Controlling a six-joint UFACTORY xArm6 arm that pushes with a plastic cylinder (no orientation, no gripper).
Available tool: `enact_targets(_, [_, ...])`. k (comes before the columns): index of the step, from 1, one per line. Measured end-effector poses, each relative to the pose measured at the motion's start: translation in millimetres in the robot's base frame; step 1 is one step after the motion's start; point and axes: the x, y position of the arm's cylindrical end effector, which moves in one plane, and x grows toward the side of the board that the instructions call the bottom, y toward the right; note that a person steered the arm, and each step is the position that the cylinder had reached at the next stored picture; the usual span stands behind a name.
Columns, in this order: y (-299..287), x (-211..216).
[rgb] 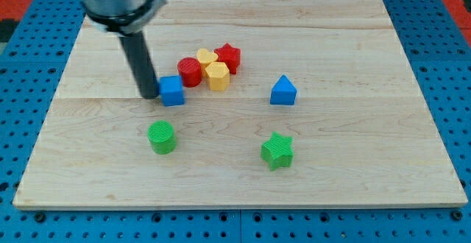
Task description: Move the green circle to the bottom side of the yellow hexagon
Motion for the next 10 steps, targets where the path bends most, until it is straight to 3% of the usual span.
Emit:
enact_targets(2, [20,12])
enact_targets(3, [-1,60])
enact_targets(4, [-66,48])
enact_targets(5, [-52,85])
enact_targets(6, [-25,94])
enact_targets(8, [50,77])
enact_targets(9, [53,135])
enact_targets(10, [65,144])
